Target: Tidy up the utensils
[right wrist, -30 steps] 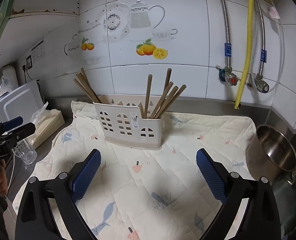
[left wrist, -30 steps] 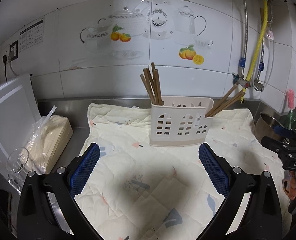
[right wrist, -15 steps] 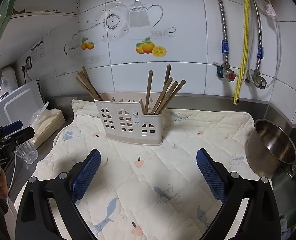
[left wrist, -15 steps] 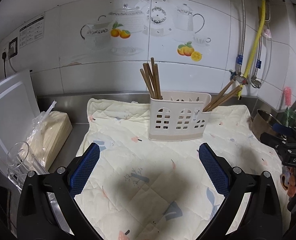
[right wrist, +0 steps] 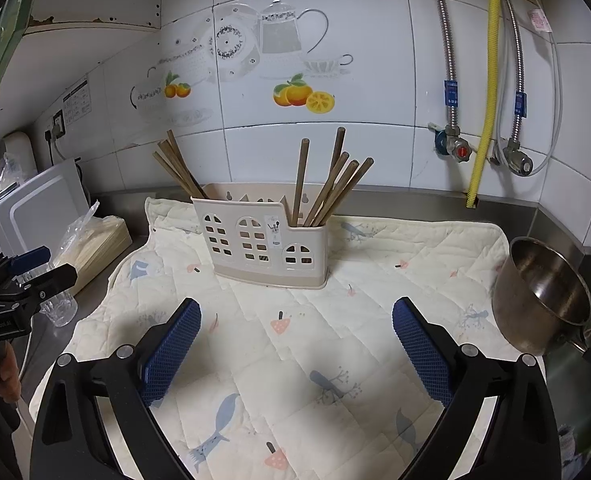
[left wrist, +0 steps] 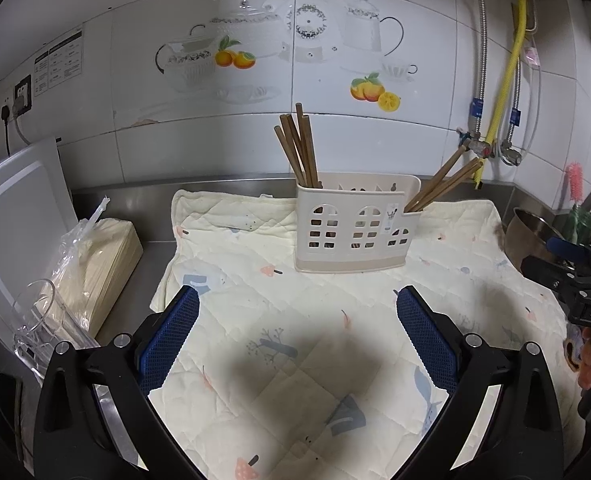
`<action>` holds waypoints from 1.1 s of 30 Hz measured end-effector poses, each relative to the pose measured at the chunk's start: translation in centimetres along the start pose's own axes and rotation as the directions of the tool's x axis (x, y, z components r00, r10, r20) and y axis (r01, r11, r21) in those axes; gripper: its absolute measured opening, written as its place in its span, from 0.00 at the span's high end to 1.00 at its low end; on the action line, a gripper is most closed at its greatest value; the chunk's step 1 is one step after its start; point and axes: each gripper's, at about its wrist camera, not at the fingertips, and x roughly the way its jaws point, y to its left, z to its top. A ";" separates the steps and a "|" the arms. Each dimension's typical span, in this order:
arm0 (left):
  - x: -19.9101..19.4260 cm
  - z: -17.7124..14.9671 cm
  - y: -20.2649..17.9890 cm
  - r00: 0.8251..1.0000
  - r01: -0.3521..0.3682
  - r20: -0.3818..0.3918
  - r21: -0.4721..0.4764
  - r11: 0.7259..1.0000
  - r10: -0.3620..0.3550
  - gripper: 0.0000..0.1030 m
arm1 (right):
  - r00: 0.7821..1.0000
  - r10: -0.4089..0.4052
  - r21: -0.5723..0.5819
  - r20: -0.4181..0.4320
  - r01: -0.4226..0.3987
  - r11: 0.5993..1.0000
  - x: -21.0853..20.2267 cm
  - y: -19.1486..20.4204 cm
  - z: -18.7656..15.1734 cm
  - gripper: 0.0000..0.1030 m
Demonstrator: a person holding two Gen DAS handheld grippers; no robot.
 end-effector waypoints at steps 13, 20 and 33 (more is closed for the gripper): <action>-0.1 -0.3 -0.3 1.000 -0.005 -0.003 0.009 1.000 0.005 0.05 | 1.000 0.003 -0.006 -0.003 -0.003 1.000 0.1 0.3 -0.2 0.09; -0.2 -0.4 -0.4 1.000 -0.004 -0.004 0.012 1.000 0.004 0.05 | 1.000 0.005 -0.008 -0.007 -0.005 1.000 0.1 0.5 -0.4 0.09; -0.1 -0.4 -0.5 1.000 -0.006 -0.010 0.012 1.000 0.007 0.05 | 1.000 0.009 -0.006 -0.010 -0.009 1.000 0.1 0.5 -0.5 0.09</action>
